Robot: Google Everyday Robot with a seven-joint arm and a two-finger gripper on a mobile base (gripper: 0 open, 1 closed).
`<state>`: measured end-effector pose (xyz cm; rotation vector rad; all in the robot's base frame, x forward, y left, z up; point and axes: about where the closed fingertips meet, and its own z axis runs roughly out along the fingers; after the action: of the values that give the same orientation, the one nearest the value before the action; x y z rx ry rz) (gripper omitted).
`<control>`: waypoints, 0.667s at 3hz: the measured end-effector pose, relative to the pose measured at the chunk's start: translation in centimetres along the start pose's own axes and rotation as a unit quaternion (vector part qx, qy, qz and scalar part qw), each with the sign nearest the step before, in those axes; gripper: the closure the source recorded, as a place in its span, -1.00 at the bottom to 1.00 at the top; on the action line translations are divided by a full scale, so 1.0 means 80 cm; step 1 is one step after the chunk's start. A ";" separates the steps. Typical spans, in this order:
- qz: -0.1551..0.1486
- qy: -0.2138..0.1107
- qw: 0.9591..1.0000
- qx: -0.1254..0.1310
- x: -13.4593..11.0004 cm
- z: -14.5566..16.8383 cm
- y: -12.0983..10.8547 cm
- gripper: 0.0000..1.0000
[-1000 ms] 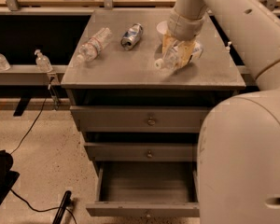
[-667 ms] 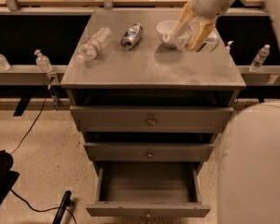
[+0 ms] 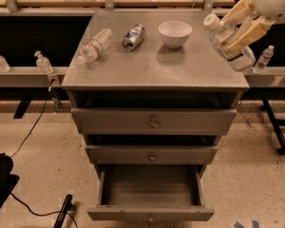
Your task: Place blue plastic bottle into bottom drawer
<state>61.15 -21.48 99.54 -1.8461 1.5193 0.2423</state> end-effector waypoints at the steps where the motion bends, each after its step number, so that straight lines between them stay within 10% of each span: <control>1: -0.001 0.002 1.000 0.013 0.001 0.004 -0.011 1.00; 2: 0.013 0.017 1.000 -0.002 0.014 0.022 -0.014 1.00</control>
Offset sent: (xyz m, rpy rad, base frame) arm 0.0168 -0.0060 -0.0330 -0.0996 0.1284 -0.0253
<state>62.98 -21.16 98.09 -1.8431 1.5684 0.2273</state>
